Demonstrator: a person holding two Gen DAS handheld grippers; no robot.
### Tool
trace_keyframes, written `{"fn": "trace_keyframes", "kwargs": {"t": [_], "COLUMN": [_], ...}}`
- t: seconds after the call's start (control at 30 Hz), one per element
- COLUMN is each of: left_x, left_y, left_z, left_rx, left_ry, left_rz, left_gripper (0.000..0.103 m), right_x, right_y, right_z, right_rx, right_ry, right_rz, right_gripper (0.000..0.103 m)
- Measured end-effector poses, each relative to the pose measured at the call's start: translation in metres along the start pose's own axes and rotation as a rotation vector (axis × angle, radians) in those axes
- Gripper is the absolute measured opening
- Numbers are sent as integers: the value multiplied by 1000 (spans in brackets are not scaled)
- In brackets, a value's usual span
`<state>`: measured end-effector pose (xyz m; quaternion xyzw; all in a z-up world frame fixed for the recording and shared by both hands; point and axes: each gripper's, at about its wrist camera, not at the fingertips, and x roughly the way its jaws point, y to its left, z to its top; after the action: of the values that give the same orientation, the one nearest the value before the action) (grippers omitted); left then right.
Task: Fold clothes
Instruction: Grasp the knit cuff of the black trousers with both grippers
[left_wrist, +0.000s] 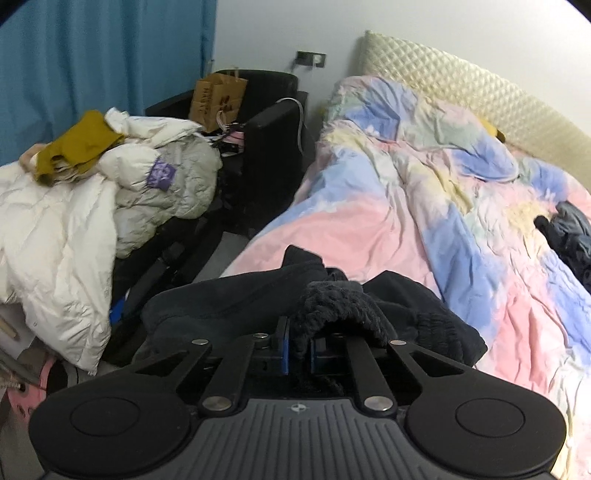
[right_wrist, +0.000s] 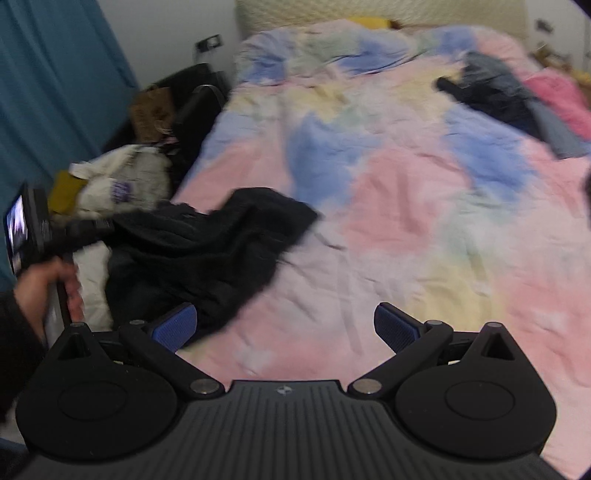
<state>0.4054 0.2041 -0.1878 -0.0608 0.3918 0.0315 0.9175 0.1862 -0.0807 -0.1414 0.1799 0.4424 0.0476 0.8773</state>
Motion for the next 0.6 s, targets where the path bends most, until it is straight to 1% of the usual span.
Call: {"fn": "trace_keyframes", "kwargs": {"t": [0.13,0.23,0.33,0.5,0.6], "left_x": [-22,-36,-50,-69,-75], "left_y": [25,47,65,85,91], "left_z": [-15,-31,-46,-64,-70], "left_rx": [-76,-160,-220,-282,-298], "left_ry": [-15,-18,-14,1,12], "left_rz": [27,35,49,63,72], "left_gripper": [10,10,10,9,9], "right_x": [48,94,146,219,243], "right_y": [10,15,18,9,1], "right_z": [35,56,69,76,74], "right_rx": [27,42,78,241,386], "right_ry": [4,47,113,187,185], "right_rz": [100,153,167,192,263], "right_gripper": [103,103,102,102,103]}}
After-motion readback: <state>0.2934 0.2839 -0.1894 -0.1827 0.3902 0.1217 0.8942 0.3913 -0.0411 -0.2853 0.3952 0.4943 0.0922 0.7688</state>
